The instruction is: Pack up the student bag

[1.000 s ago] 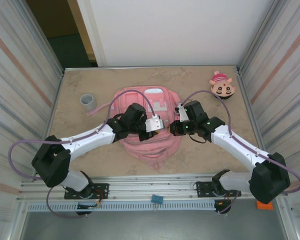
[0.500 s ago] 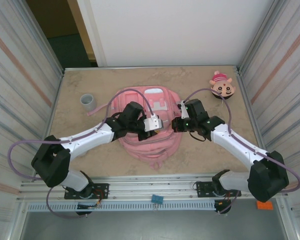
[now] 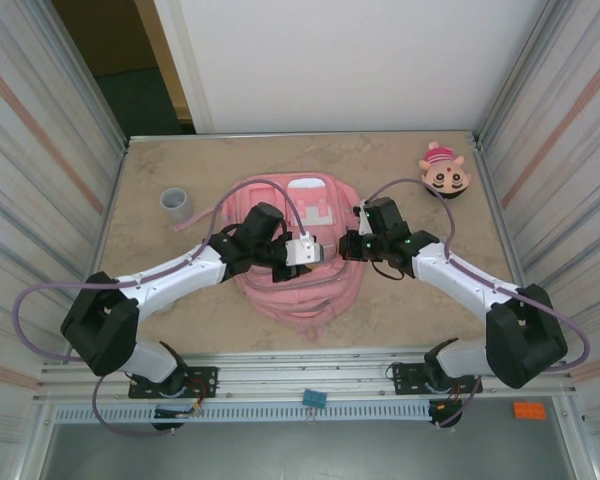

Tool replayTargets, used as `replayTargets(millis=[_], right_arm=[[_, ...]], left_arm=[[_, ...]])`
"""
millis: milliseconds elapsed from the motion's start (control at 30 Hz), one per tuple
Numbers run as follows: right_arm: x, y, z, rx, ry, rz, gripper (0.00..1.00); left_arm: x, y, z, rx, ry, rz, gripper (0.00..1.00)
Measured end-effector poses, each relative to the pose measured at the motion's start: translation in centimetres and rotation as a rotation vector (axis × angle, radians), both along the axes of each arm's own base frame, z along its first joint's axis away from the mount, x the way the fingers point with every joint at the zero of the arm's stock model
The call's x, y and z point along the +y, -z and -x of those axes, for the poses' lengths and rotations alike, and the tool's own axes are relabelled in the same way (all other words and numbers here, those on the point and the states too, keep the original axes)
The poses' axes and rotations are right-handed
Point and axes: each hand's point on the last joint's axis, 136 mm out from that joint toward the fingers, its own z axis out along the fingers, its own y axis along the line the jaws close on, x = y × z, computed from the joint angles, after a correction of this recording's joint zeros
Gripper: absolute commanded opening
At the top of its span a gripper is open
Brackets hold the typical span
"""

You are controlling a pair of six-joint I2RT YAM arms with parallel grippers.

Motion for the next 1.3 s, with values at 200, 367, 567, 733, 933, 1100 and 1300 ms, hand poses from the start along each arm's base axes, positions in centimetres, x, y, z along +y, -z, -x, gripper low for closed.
replayTargets(millis=[200,367,567,733,933,1100,1300], right_arm=[[-0.5,0.2,-1.2,-0.018,0.063,0.011,0.46],[-3.1,-3.0,-2.2,-0.07,0.175,0.054,0.67],[-2.4,-10.0,-2.9,-0.112,0.197,0.008,0.72],[0.1,-6.2,-1.1,0.012,0.126,0.061,0.69],[1.1,2.9,2.0,0.229,0.071,0.2,0.57],[1.2,7.7,2.8,0.325,0.093,0.233,0.48],[1.0,8.4,2.2,0.335,0.121,0.191,0.47]], left_arm=[[0.5,-0.6,0.7,0.057,-0.054,0.018,0.53],[1.7,-6.0,0.8,0.143,-0.264,0.136,0.79],[8.0,-6.9,-3.6,0.381,-0.766,0.203,0.92],[14.1,-2.4,-4.8,0.599,-1.129,0.173,0.9],[15.7,3.8,-1.7,0.684,-1.251,0.027,0.81],[16.3,9.6,-0.8,0.692,-1.317,-0.121,0.77],[15.1,10.8,-1.7,0.66,-1.315,-0.152,0.75]])
